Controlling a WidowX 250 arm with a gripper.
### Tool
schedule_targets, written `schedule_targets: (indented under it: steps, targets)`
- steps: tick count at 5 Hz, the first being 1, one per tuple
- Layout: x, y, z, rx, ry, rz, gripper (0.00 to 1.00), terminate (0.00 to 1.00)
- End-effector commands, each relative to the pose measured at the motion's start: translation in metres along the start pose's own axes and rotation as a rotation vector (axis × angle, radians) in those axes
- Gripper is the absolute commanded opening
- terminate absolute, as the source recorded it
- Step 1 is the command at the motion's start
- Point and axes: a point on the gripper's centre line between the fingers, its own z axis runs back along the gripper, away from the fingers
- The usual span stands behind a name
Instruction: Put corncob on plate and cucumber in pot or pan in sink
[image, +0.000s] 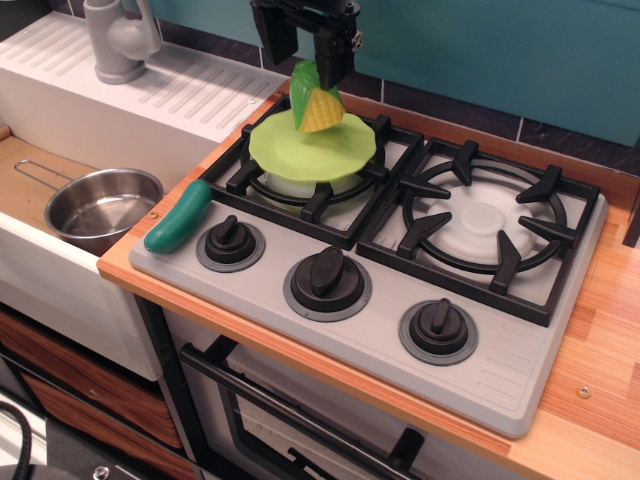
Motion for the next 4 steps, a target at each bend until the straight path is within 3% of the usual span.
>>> schedule_targets:
  steps: [1, 3, 4]
  targets:
    - [0.01, -0.014, 0.022, 0.013, -0.042, 0.027, 1.0, 0.0]
    - [0.006, -0.03, 0.036, 0.005, 0.002, 0.052, 1.0, 0.0]
    - [0.001, -0.033, 0.062, 0.008, 0.051, 0.044, 1.0, 0.0]
